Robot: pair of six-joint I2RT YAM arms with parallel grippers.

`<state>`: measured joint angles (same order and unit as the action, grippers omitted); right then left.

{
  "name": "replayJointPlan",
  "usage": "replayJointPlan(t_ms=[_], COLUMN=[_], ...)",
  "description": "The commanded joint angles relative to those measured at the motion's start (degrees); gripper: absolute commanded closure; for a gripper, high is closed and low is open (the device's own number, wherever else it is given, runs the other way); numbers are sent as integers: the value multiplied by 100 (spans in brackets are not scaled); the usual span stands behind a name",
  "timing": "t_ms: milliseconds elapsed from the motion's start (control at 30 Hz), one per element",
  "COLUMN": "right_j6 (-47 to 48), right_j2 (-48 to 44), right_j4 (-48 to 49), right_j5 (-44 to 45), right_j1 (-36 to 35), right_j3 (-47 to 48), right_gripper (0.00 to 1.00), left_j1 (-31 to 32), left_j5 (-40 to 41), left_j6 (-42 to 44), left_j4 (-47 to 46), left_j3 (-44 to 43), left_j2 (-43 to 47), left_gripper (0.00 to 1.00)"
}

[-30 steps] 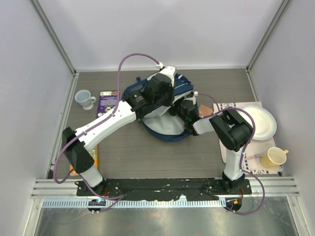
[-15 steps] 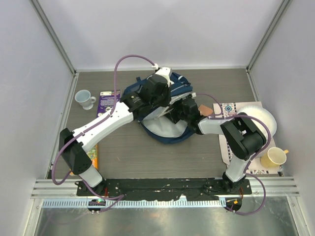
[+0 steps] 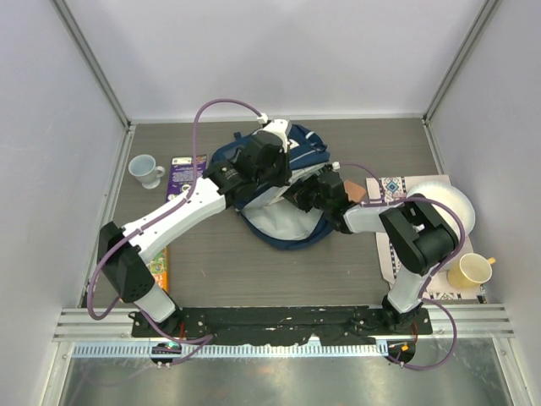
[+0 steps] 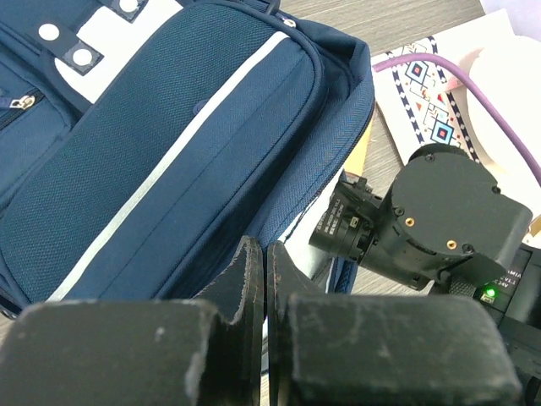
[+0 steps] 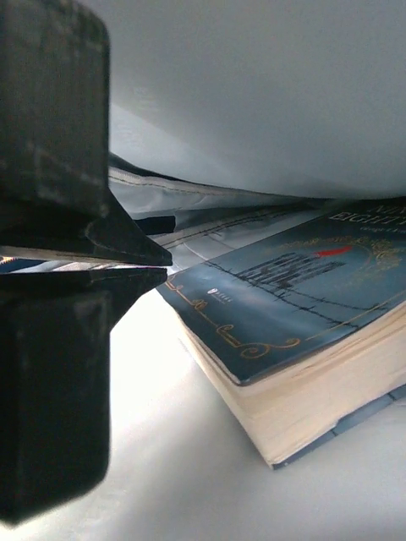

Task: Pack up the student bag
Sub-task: Place the book in the student bag.

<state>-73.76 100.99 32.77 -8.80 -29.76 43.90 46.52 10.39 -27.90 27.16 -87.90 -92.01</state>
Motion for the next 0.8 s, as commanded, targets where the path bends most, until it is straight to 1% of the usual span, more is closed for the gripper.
replayJointPlan(t_ms=[0,33,67,100,133,167,200,233,267,300,333,367,400,467,567,633,667,700,733,767], right_j6=[309,422,545,790,975,1134,1414,1530,1635,1723,1863,1900,1900,1891,1865,1926,1996,2040,2110,2181], right_j2=[-455,-649,-851,-1349,-1624,-1896,-2229,-2816,-3170,-3486,-4125,-4427,-4700,-5532,-6282,-6390,-6364,-6198,-6031,-5882], right_j4=[291,221,-101,-322,-533,-988,-1236,-1473,-1946,-2220,-2510,-3000,-3231,-3828,-4103,-4095,-4086,-4077,-4060,-4051], right_j5=[-140,-114,-18,9,62,97,202,290,369,553,685,782,1140,1467,2082,2381,2435,2462,2444,2348], right_j1=[23,23,23,23,23,23,23,14,14,14,14,14,14,14,23,31,31,31,31,40], right_j3=[49,-169,-276,-390,-608,-706,-812,-1030,-1137,-1225,-1339,-1418,-1541,-1612,-1657,-1482,-1368,-1245,-930,-744], right_gripper=[86,84,81,73,69,66,61,59,56,55,53,52,52,50,47,44,42,41,41,40], left_j1=[-82,-91,-99,-91,-91,-99,-91,-108,-108,-108,-117,-117,-108,-100,-100,-100,-91,-91,-73,-64], left_j5=[51,42,33,24,15,-2,-2,-2,-37,-63,-90,-107,-169,-257,-503,-678,-740,-767,-793,-802], left_j6=[-49,-66,-75,-84,-93,-101,-110,-145,-172,-198,-224,-268,-286,-339,-444,-576,-611,-672,-699,-725], left_j4=[-589,-589,-597,-598,-598,-615,-615,-641,-711,-755,-782,-826,-835,-879,-958,-993,-1054,-1063,-1063,-1046], left_j3=[62,106,141,185,211,238,290,326,369,448,475,501,563,624,879,1090,1169,1283,1336,1389], left_j2=[499,500,508,508,508,508,517,517,526,535,526,517,517,456,359,298,228,210,201,279], left_gripper=[100,100,100,100,100,100,100,100,100,100,100,100,100,100,99,89,77,70,65,50])
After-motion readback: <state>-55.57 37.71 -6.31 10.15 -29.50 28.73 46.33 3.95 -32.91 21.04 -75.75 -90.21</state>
